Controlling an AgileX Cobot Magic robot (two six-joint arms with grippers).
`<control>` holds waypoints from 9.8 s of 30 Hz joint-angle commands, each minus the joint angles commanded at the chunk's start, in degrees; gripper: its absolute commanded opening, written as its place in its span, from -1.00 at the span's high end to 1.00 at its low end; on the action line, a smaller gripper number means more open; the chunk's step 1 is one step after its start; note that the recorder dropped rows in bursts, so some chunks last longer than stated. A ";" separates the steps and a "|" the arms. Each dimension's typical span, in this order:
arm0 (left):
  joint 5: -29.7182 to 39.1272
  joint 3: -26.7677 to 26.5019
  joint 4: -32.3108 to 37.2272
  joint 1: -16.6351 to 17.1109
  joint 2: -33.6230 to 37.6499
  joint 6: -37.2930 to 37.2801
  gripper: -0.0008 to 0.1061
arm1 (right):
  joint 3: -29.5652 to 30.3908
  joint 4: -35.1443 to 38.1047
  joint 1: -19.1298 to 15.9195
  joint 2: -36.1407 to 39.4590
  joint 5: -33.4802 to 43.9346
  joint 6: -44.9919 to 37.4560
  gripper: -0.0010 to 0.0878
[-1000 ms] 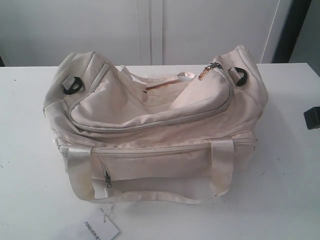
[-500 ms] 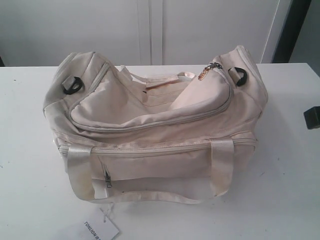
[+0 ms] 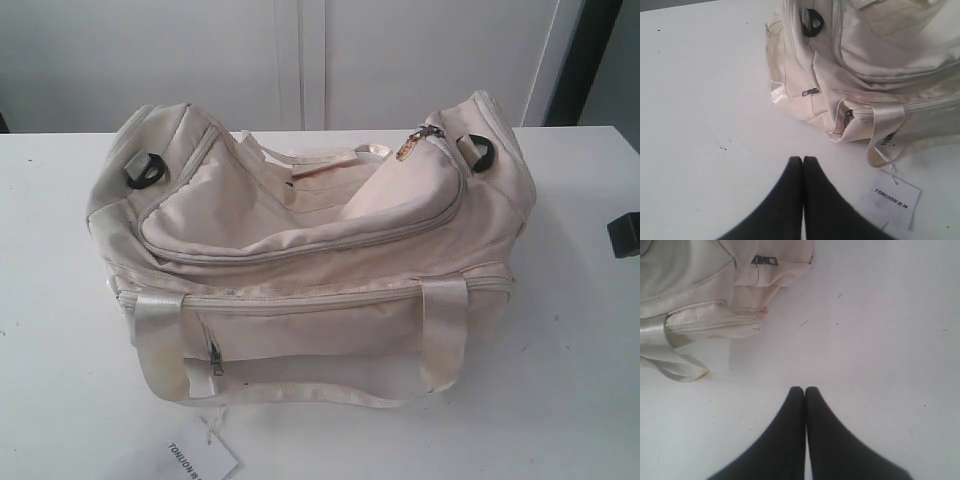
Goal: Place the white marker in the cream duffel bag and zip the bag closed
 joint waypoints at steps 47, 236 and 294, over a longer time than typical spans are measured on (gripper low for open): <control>-22.19 33.92 4.67 0.00 -18.28 -4.70 0.99 | 0.00 0.00 0.00 0.00 -0.08 0.00 0.98; -27.34 33.92 7.23 0.00 -18.28 -4.44 0.99 | 51.53 -0.46 -3.51 -56.68 -39.20 -7.97 0.98; -27.34 33.92 7.23 0.00 -18.28 -4.44 0.99 | 51.53 -0.34 -3.51 -56.68 -39.20 -7.97 0.98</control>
